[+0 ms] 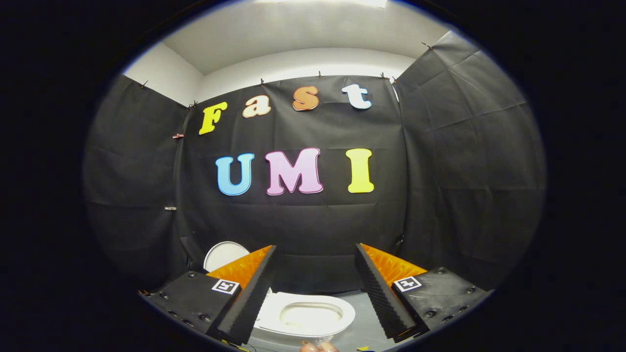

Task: Open the toilet lid.

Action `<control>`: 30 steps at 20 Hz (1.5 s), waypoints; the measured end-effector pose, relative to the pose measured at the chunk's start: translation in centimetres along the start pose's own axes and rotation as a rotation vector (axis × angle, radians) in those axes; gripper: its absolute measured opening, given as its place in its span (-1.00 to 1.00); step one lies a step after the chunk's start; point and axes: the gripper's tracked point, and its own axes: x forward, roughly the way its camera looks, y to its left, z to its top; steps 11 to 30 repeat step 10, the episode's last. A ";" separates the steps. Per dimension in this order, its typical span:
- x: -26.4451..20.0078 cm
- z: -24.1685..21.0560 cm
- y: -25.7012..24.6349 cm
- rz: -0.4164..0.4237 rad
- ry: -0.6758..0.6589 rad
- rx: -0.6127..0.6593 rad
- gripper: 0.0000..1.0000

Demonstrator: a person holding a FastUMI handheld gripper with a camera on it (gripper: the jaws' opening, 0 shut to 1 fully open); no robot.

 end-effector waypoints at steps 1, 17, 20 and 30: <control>0.1 -0.2 0.4 0.011 0.006 0.001 0.97; 0.6 0.0 1.2 0.035 -0.016 -0.016 0.97; 0.6 0.0 1.2 0.035 -0.016 -0.016 0.97; 0.6 0.0 1.2 0.035 -0.016 -0.016 0.97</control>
